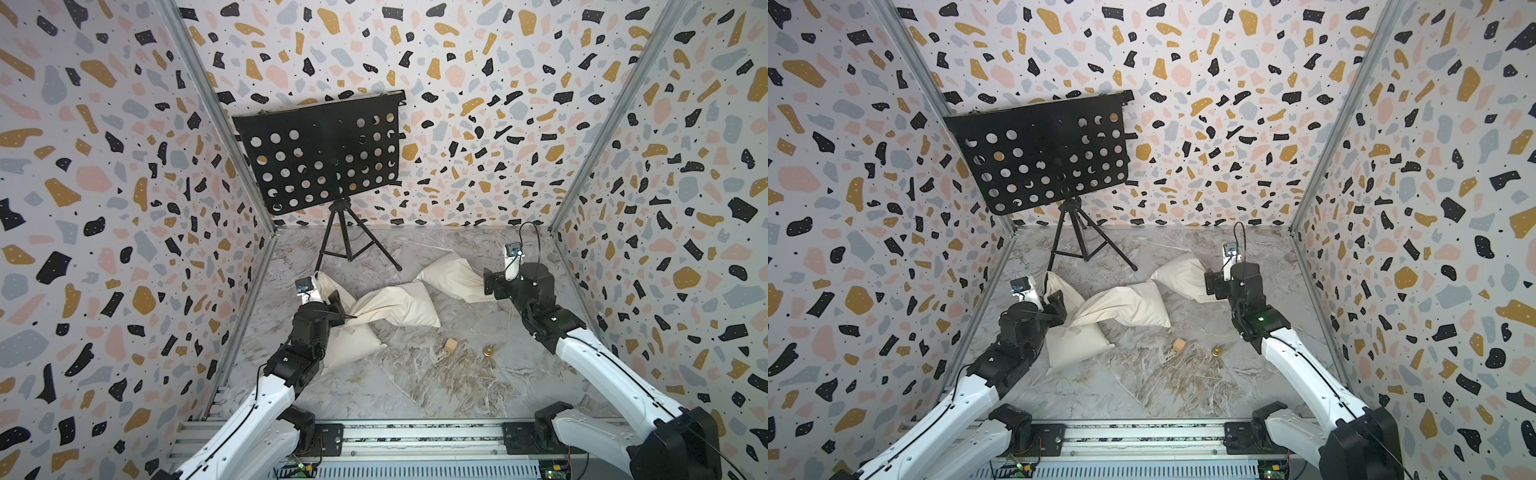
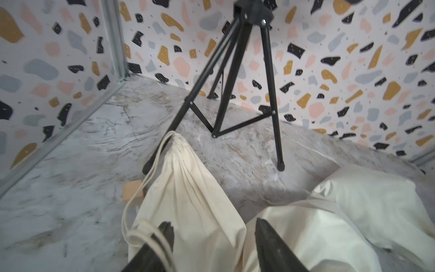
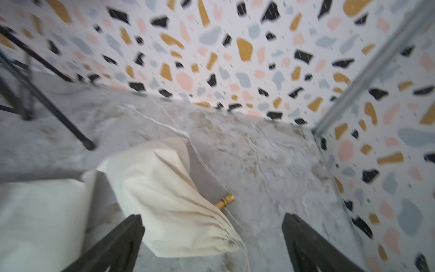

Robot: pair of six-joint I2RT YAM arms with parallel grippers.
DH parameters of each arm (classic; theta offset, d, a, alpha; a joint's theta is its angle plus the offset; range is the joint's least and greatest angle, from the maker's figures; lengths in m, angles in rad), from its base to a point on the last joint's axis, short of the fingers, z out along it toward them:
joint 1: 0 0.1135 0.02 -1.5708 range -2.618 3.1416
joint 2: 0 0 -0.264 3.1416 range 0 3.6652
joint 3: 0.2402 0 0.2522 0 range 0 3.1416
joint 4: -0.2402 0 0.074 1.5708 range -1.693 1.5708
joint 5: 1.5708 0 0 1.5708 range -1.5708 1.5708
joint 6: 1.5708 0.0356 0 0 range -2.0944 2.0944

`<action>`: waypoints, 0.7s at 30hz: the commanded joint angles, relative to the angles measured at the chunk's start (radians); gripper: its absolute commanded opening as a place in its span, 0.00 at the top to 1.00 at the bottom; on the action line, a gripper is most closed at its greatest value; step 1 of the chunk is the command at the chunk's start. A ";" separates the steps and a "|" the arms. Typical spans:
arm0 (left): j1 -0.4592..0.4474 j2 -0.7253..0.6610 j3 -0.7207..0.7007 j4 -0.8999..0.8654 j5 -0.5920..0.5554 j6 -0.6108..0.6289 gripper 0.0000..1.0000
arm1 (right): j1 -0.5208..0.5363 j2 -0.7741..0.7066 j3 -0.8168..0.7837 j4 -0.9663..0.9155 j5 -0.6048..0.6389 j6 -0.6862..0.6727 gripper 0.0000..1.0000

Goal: Close the soil bag
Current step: Place the soil bag at the center of the board, then reset both arms

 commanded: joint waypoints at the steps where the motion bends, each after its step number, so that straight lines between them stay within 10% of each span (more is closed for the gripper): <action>1: 0.016 -0.036 -0.007 0.051 -0.231 0.130 0.23 | -0.094 0.029 -0.149 0.178 0.166 0.061 0.01; 6: 0.111 0.053 -0.050 0.190 -0.377 0.279 0.15 | -0.170 0.094 -0.318 0.501 0.155 0.033 0.01; 12: 0.222 0.251 -0.121 0.368 -0.244 0.306 0.07 | -0.176 0.140 -0.386 0.572 0.186 -0.017 0.01; 21: 0.230 0.446 -0.110 0.444 -0.077 0.373 0.00 | -0.184 0.429 -0.540 1.212 0.034 -0.126 0.01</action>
